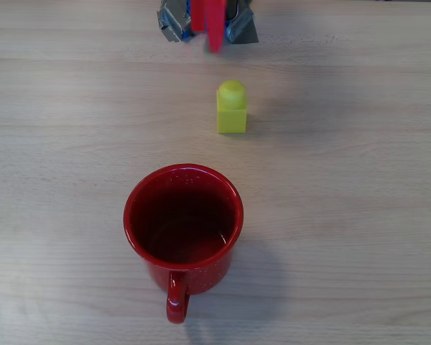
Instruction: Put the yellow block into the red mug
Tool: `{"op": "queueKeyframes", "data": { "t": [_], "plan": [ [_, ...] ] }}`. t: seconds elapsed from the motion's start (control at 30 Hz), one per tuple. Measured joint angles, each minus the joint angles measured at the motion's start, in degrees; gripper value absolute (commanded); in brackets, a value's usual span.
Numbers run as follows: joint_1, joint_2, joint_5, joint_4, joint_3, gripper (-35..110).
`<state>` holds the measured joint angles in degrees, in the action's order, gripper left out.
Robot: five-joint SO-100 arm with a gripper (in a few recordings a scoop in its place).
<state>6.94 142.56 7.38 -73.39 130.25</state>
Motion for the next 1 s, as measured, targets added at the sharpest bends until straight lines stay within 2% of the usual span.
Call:
{"op": "queueKeyframes", "data": {
  "t": [0.4,0.63,1.0],
  "plan": [
    [5.36,-3.6,10.81,-2.64,-1.41,49],
    [5.36,-8.17,10.2,-4.22,-1.41,52],
    [5.36,-14.77,2.99,-1.32,-1.32,51]
  ]
}}
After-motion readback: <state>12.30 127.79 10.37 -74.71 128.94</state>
